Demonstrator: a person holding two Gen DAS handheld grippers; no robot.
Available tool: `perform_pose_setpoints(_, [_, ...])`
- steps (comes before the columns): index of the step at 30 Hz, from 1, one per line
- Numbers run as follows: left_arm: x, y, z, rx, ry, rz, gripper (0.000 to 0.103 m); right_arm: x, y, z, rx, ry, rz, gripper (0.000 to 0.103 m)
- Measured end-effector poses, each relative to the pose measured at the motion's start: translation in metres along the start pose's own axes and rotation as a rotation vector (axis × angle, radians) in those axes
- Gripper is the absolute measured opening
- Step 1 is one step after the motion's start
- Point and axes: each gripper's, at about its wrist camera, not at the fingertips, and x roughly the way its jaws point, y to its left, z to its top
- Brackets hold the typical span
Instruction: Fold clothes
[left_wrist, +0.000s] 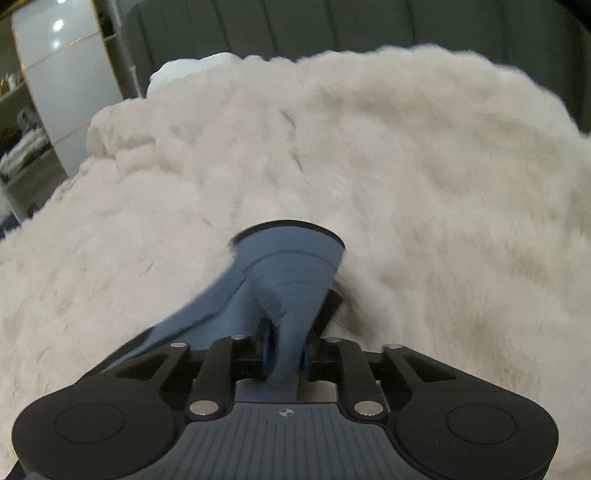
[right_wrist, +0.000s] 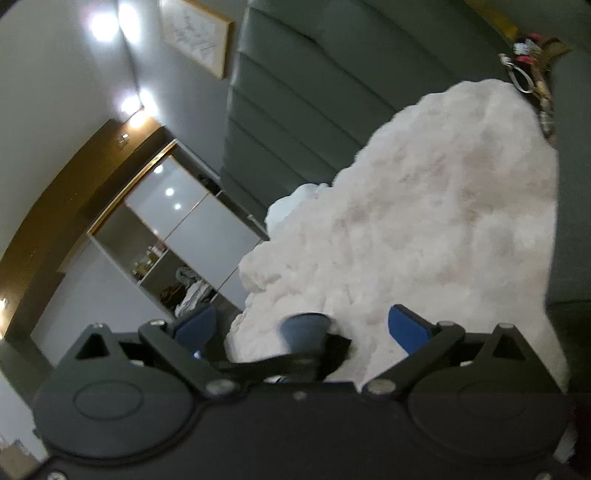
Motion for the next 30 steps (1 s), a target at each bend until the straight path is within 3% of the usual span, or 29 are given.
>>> perform_pose_setpoints(1, [-0.002, -0.003, -0.001, -0.002, -0.009, -0.005, 0.057, 0.0, -0.002, 0.001, 0.01, -0.001, -0.002, 0.102])
perform_pose_setpoints(6, [-0.046, 0.015, 0.002, -0.084, -0.083, -0.143, 0.068, 0.002, -0.01, 0.005, 0.046, -0.003, -0.01, 0.102])
perform_pose_setpoints(8, [-0.077, 0.048, -0.012, -0.229, -0.117, -0.26, 0.07, 0.002, -0.01, 0.005, 0.044, 0.0, -0.008, 0.102])
perform_pose_setpoints(11, [-0.122, 0.099, -0.043, -0.431, -0.184, -0.306, 0.079, 0.004, -0.009, 0.004, 0.034, 0.007, -0.005, 0.102])
perform_pose_setpoints(12, [-0.135, 0.119, -0.056, -0.487, -0.205, -0.296, 0.079, 0.004, -0.007, 0.003, 0.03, 0.012, -0.004, 0.102])
perform_pose_setpoints(15, [-0.156, 0.172, -0.085, -0.551, -0.203, -0.165, 0.079, 0.008, -0.002, -0.001, 0.013, 0.027, -0.003, 0.102])
perform_pose_setpoints(20, [-0.148, 0.238, -0.104, -0.502, -0.118, 0.023, 0.079, 0.014, 0.011, -0.007, -0.045, 0.048, -0.001, 0.102])
perform_pose_setpoints(25, [-0.134, 0.301, -0.144, -0.68, 0.005, 0.231, 0.078, 0.017, 0.015, -0.008, -0.067, 0.059, -0.005, 0.102])
perform_pose_setpoints(27, [-0.133, 0.322, -0.172, -0.837, 0.047, 0.212, 0.077, 0.019, 0.018, -0.009, -0.085, 0.061, -0.012, 0.102])
perform_pose_setpoints(30, [-0.118, 0.324, -0.198, -0.97, 0.054, 0.023, 0.063, 0.022, 0.026, -0.014, -0.121, 0.069, -0.009, 0.102])
